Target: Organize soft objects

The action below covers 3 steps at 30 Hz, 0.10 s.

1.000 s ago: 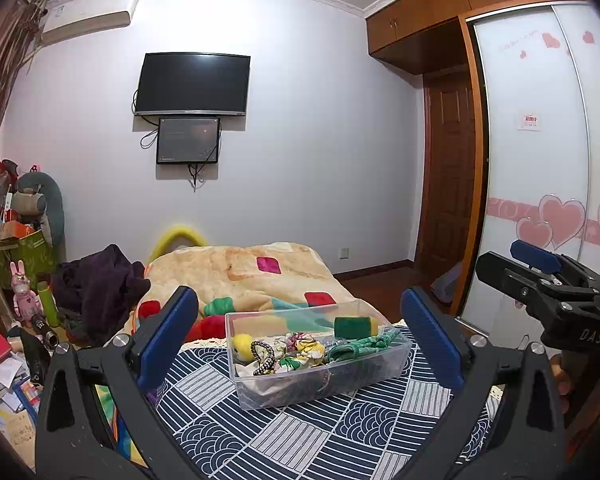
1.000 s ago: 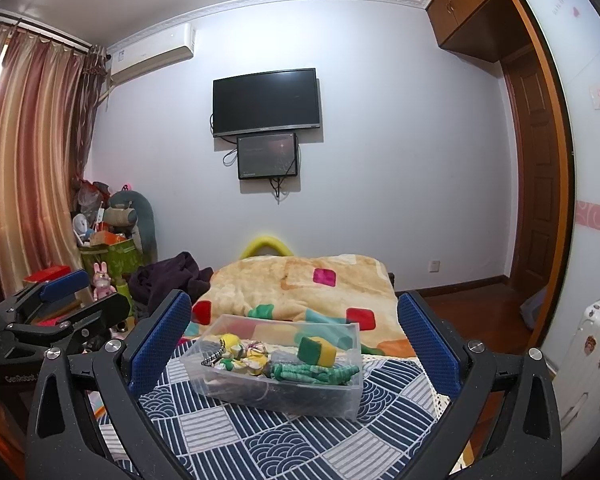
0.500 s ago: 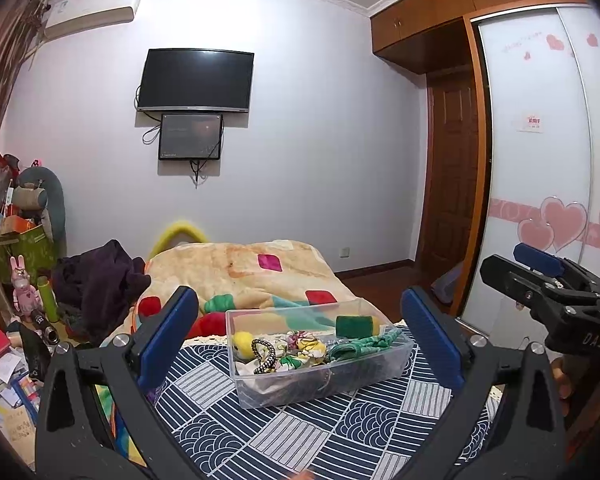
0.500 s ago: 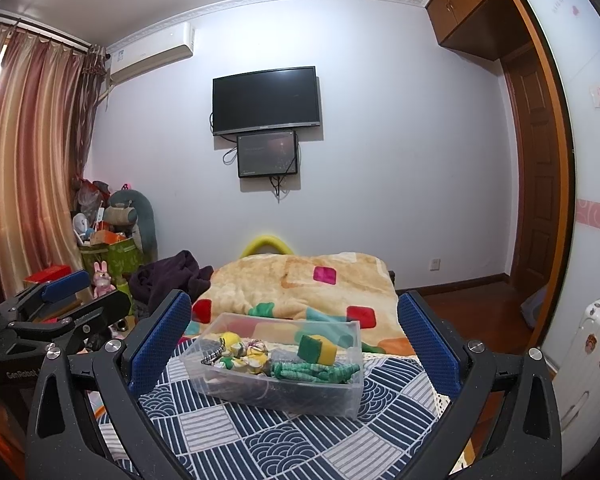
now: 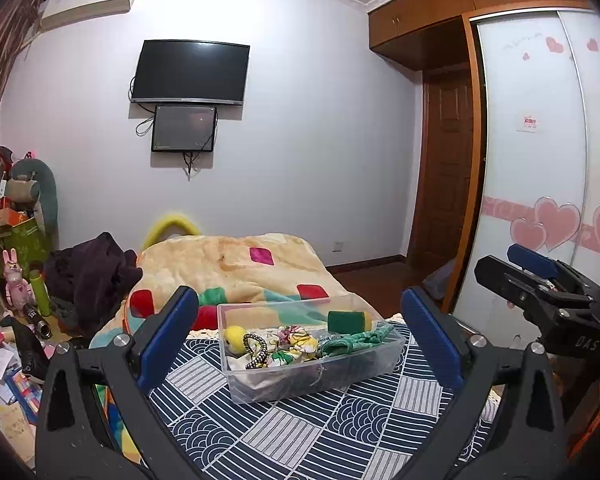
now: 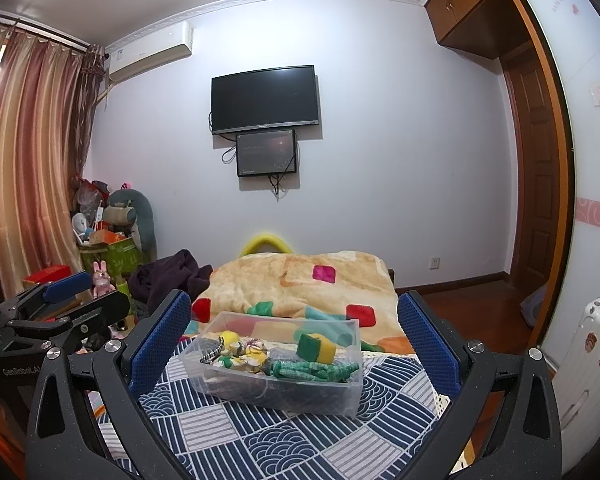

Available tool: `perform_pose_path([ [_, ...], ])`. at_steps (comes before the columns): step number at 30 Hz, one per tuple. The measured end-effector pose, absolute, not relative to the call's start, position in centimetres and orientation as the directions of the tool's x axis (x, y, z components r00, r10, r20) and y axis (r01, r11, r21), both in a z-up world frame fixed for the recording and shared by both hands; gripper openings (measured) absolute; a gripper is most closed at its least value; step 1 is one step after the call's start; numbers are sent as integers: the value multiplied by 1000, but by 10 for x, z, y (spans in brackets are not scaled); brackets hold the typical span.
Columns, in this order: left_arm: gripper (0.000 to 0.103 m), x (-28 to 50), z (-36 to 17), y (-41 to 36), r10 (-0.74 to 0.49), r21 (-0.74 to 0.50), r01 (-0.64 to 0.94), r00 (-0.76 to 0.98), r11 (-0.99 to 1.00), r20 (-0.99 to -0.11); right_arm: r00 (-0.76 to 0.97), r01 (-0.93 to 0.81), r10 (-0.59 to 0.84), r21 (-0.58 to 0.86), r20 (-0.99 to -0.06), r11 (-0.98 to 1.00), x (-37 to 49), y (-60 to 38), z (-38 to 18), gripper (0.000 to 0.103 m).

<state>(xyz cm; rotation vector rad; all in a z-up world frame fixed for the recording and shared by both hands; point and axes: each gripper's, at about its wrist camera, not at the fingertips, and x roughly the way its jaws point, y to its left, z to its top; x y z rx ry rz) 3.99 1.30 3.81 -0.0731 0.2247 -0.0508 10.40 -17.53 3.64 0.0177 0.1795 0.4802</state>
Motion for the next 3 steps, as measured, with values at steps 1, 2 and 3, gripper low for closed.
perform_pose_path([
  [1, 103, 40, 38, 13, -59, -80, 43, 973, 996, -221, 871, -458, 461, 59, -169, 887, 104, -175, 36, 103],
  [2, 103, 40, 38, 13, -60, -81, 43, 973, 996, -222, 871, -459, 462, 60, -169, 887, 104, -175, 36, 103],
  [3, 103, 40, 37, 13, -60, -81, 43, 973, 996, -223, 870, -459, 462, 59, -170, 886, 104, -175, 36, 103],
])
